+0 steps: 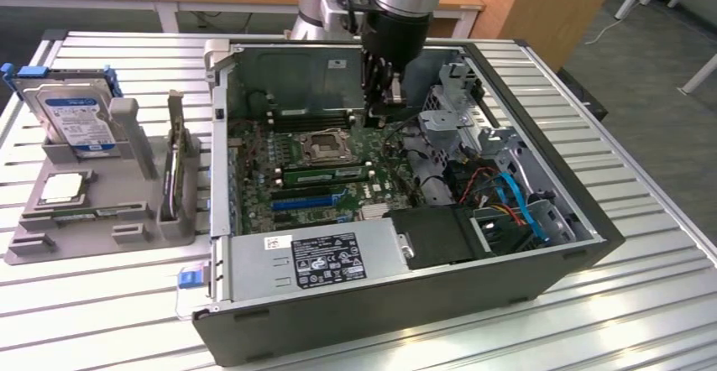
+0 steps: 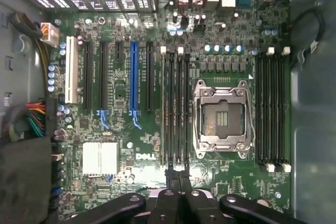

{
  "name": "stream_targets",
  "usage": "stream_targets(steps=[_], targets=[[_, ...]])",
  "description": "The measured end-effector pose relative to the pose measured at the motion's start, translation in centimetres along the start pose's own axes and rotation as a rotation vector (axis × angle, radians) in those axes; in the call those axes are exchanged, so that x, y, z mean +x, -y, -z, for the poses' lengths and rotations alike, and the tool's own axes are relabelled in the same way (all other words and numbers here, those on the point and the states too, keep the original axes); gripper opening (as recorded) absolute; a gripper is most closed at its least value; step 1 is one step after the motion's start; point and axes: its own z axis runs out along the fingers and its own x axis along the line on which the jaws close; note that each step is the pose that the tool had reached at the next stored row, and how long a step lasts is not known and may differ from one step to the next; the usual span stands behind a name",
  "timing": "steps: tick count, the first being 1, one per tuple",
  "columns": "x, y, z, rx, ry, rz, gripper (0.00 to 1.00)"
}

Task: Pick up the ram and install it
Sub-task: 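Press down the ram until it locks into place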

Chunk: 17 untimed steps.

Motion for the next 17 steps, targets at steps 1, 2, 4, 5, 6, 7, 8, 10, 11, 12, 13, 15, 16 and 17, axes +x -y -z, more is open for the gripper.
stream_targets(steps=[1, 2, 4, 5, 6, 7, 8, 10, 11, 12, 13, 15, 16, 17], targets=[[0.0, 0.08, -0.18, 0.0000, 0.0000, 0.000, 0.11], [0.0, 0.15, -0.35, 0.0000, 0.0000, 0.000, 0.11], [0.0, 0.30, -0.73, 0.0001, 0.0001, 0.000, 0.11], [0.0, 0.36, -0.91, 0.0000, 0.0001, 0.000, 0.11], [0.0, 0.43, -1.08, 0.0001, 0.0000, 0.000, 0.11], [0.0, 0.48, -1.26, 0.0001, 0.0001, 0.000, 0.11], [0.0, 0.53, -1.44, 0.0000, 0.0001, 0.000, 0.11], [0.0, 0.55, -1.80, 0.0000, 0.0001, 0.000, 0.11], [0.1, 0.56, -1.99, 0.0000, 0.0000, 0.000, 0.11], [0.3, 0.51, -2.17, -0.0001, -0.0002, 0.000, 0.11], [0.5, 0.47, -2.36, 0.0000, 0.0000, 0.000, 0.11], [1.0, 0.37, -2.73, 0.0000, -0.0001, 0.000, 0.11], [1.3, 0.32, -2.92, 0.0000, 0.0001, 0.000, 0.11], [1.6, 0.26, -3.12, 0.0001, 0.0001, 0.000, 0.11]])
